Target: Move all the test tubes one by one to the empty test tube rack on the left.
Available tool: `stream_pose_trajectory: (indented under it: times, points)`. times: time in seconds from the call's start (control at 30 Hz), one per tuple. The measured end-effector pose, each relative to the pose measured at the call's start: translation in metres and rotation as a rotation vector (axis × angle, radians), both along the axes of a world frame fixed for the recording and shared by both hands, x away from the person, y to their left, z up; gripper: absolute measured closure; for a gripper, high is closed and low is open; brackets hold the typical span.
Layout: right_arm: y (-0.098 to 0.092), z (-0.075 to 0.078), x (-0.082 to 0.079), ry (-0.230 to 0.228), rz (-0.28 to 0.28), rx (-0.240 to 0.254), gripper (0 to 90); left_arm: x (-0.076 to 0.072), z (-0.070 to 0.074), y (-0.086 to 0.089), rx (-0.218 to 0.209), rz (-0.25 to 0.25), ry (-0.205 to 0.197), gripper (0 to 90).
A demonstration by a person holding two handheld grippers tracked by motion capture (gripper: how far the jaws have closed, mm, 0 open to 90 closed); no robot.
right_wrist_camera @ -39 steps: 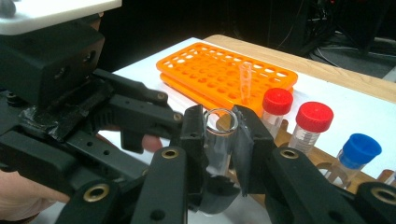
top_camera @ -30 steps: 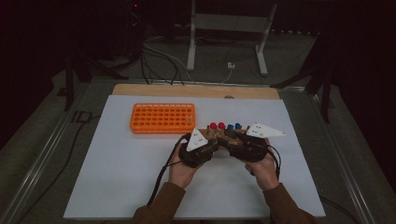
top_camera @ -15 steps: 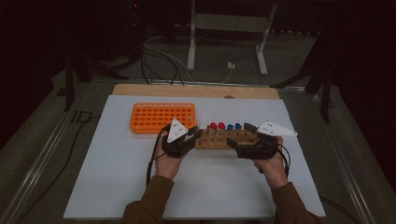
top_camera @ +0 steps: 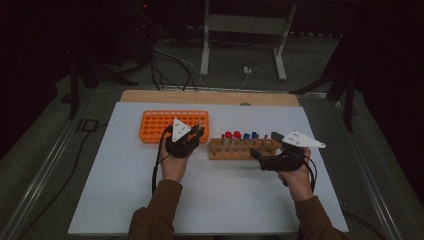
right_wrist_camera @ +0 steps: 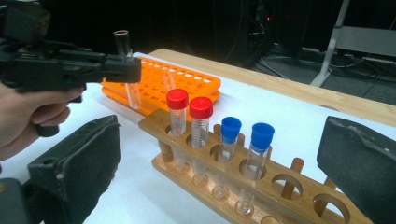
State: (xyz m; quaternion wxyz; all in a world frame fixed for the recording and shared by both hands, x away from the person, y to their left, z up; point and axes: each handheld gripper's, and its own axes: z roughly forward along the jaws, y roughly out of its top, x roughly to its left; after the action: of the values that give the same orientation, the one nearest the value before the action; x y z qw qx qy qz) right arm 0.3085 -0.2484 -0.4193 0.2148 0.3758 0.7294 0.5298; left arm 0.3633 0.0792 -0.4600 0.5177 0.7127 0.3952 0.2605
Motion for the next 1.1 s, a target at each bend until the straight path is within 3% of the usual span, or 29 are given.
stream_pose_trajectory:
  times: [0.33,0.57,0.7,1.1]
  points:
    - [0.0,0.0,-0.001,-0.004,0.002,0.0,0.0,0.024,-0.008,0.002,-0.019,0.12,0.018,76.2]
    - [-0.001,0.0,0.0,-0.008,0.002,0.007,0.0,0.033,-0.018,-0.005,-0.032,0.166,0.039,76.2]
    - [-0.002,0.0,0.0,-0.012,0.001,0.008,0.0,0.036,-0.023,-0.005,-0.032,0.167,0.049,76.0]
    - [-0.001,0.0,-0.001,-0.01,0.005,0.006,0.1,0.038,-0.041,-0.008,0.095,0.127,0.117,76.2]
